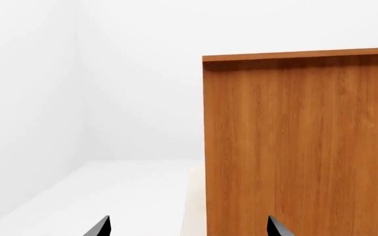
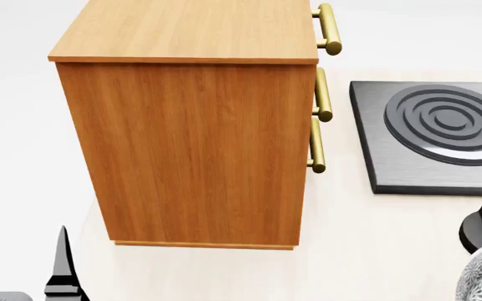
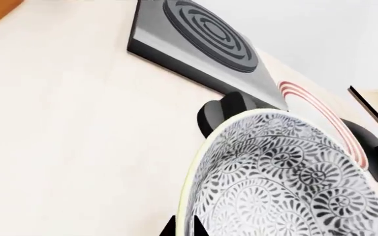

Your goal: Put the bowl on the top of the cabinet.

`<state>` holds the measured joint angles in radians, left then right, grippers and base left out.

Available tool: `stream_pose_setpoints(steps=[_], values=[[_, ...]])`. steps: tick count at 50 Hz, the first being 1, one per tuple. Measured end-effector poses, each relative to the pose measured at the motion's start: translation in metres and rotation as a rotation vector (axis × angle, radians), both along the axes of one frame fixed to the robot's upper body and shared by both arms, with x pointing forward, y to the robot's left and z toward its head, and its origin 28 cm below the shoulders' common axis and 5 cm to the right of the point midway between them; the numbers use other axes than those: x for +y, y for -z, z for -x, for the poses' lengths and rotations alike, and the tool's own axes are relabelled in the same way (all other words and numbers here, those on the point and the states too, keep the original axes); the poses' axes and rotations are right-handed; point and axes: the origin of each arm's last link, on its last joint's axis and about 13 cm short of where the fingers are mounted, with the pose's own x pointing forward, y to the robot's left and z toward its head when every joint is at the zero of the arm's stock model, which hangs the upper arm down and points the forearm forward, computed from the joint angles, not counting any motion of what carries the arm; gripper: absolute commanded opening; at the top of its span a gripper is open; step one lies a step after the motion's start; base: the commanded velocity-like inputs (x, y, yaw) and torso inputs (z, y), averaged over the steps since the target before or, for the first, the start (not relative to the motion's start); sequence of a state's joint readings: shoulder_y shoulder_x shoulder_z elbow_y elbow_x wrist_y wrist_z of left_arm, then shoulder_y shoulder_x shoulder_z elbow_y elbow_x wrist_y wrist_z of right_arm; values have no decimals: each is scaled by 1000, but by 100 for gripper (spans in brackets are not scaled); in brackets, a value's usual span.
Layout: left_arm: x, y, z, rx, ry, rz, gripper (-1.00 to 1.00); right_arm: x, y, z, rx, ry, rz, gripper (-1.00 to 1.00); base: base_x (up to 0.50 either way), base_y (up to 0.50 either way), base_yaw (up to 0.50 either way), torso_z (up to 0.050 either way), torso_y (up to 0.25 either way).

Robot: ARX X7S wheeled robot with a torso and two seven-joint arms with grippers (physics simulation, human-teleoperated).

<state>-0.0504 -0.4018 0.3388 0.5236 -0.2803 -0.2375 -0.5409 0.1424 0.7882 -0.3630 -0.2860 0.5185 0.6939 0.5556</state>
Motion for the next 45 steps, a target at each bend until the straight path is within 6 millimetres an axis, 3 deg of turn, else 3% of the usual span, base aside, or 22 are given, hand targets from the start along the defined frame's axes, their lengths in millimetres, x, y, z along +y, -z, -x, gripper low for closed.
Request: stream_pose_setpoints(steps=[10,19,45], values=[[0,0,0,-2,-2,0,100,4,-8,2,-11,-17,-19,-100,0,0,0,0,2],[0,0,1,-2,-3,-2,100,10,-32,1,-49,-34,-45,-100,0,0,0,0,0],[-1,1,0,1,-4,-8,100,48,-153,-10,-126,-33,-193,-100,0,0,0,0,0]])
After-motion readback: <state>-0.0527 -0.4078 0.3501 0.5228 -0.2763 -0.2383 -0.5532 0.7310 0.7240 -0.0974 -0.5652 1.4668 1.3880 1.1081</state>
